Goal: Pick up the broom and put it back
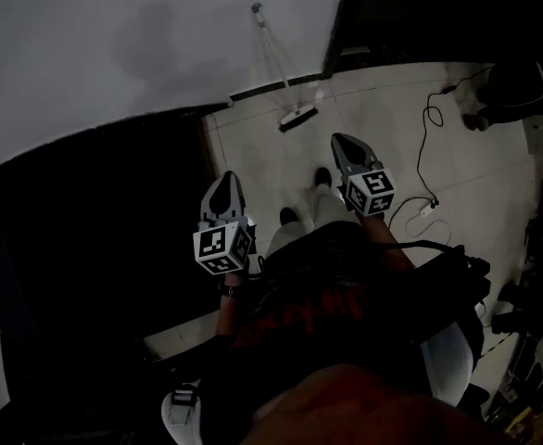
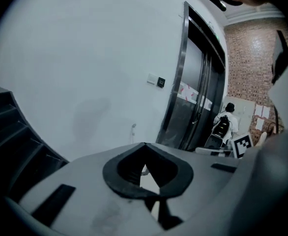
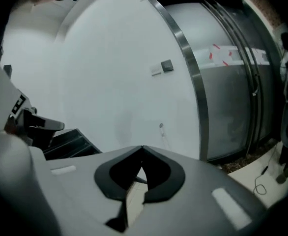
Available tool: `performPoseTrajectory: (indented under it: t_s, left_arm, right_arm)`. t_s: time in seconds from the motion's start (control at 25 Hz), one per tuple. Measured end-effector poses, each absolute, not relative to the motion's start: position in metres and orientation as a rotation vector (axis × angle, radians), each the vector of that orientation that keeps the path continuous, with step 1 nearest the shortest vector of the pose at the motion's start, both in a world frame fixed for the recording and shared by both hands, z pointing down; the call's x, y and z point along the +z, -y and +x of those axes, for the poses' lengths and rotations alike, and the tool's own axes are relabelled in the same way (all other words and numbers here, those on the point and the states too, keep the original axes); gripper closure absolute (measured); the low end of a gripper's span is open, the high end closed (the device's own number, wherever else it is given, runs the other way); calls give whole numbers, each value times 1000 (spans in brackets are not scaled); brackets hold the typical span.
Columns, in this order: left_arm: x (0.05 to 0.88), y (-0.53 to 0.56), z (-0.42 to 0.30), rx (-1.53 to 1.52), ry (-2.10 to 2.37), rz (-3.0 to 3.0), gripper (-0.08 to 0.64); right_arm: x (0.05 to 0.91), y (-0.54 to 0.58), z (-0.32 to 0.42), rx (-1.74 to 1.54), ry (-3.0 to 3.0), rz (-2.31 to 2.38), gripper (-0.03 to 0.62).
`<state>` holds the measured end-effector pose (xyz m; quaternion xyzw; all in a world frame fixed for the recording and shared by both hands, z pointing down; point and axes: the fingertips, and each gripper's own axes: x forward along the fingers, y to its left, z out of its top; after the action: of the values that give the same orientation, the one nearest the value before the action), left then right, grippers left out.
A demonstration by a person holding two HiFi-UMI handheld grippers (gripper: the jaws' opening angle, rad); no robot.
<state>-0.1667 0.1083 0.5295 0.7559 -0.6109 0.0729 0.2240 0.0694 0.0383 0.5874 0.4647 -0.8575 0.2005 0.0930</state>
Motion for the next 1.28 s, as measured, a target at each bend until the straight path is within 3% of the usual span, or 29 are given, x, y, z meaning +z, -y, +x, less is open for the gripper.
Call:
performPoseTrajectory:
  t_s: [0.2,0.52,1.28]
  left_arm:
    - [491,-95,-129,244,1616,2145,560]
    - [480,-103,-64,227,1488,2273,560]
    - [439,-129,-57,164,1622,2209,558]
  right_arm:
    - [508,-66,78,584,2625,1340,592]
    - [487,-76,91,490,2663,1351,592]
    - [456,-97,94,538,2770,1253,592]
